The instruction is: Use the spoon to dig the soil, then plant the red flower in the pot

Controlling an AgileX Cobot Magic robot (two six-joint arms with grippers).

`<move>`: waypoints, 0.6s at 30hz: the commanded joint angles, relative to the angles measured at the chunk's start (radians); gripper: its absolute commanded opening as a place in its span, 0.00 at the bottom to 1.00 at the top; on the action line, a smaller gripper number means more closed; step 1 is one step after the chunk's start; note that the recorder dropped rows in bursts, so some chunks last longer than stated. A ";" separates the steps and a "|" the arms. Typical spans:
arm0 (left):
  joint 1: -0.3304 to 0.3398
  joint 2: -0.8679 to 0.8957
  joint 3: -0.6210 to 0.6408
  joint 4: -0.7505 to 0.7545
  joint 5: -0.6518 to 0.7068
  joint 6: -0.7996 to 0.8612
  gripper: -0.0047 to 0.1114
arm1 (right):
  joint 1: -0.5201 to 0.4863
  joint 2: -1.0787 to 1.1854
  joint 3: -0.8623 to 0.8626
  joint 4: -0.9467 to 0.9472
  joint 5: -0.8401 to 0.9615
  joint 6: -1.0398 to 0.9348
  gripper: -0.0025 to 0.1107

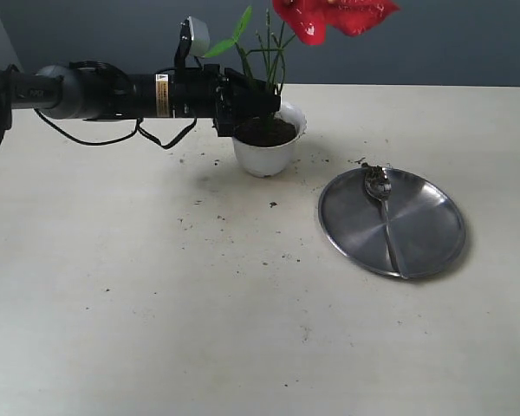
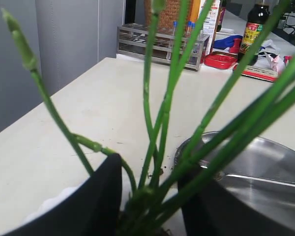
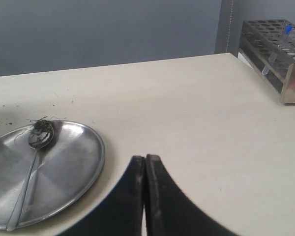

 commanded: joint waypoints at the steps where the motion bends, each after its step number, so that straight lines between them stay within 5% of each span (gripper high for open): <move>1: 0.009 -0.018 0.007 0.002 -0.001 -0.011 0.37 | -0.004 -0.004 0.002 -0.001 -0.005 0.000 0.02; 18: 0.016 -0.018 0.007 0.017 -0.001 -0.048 0.39 | -0.004 -0.004 0.002 -0.001 -0.005 0.000 0.02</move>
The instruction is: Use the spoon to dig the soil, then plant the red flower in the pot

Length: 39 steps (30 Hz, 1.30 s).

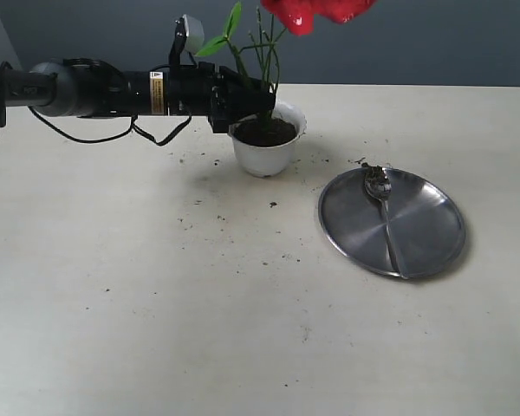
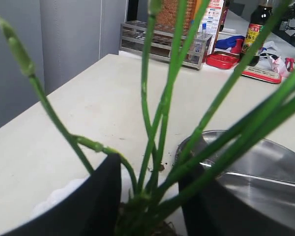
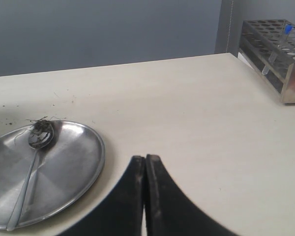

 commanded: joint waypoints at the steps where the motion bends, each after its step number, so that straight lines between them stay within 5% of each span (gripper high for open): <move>1: 0.005 -0.010 0.007 0.000 -0.001 -0.008 0.41 | -0.004 -0.004 0.002 -0.001 -0.005 0.000 0.02; 13: 0.005 -0.023 0.007 0.014 -0.001 -0.063 0.51 | -0.004 -0.004 0.002 -0.001 -0.005 0.000 0.02; 39: 0.042 -0.056 0.007 0.087 -0.001 -0.148 0.56 | -0.004 -0.004 0.002 -0.001 -0.005 0.000 0.02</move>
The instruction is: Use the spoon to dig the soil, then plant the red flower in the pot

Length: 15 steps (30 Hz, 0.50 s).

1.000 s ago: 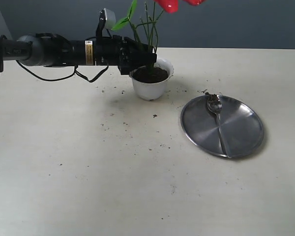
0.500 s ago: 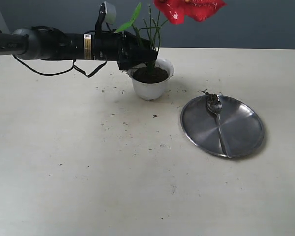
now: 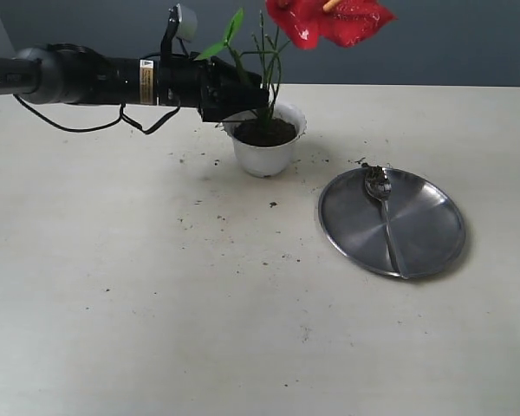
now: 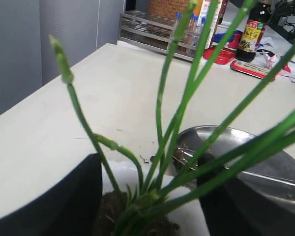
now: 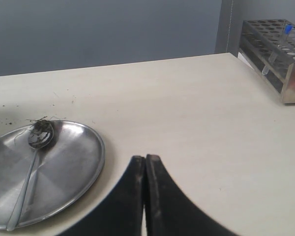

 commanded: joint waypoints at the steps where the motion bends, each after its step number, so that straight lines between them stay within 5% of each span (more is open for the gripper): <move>1: 0.018 -0.012 0.007 0.015 -0.001 -0.049 0.59 | -0.004 -0.004 0.002 -0.001 -0.005 0.000 0.02; 15: 0.018 -0.012 0.007 0.045 -0.001 -0.074 0.61 | -0.004 -0.004 0.002 -0.001 -0.005 0.000 0.02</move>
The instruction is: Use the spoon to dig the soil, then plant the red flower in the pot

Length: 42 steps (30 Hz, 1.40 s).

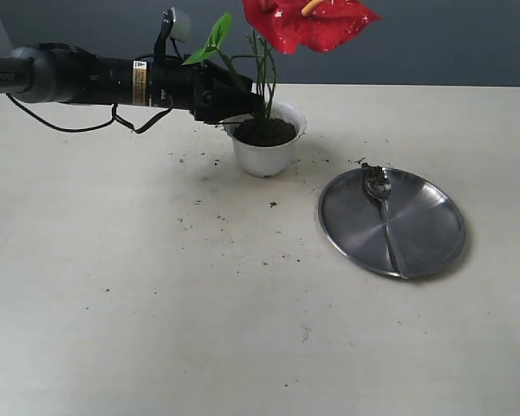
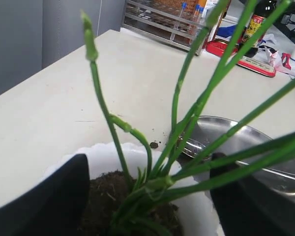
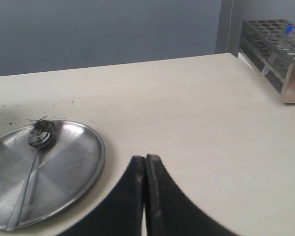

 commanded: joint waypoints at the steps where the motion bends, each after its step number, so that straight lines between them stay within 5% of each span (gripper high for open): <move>1: 0.000 -0.012 0.007 0.006 -0.005 -0.005 0.61 | -0.004 -0.004 0.002 -0.001 -0.005 0.000 0.02; 42: -0.009 -0.062 0.007 0.159 -0.005 -0.133 0.67 | -0.004 -0.004 0.002 -0.001 -0.005 0.000 0.02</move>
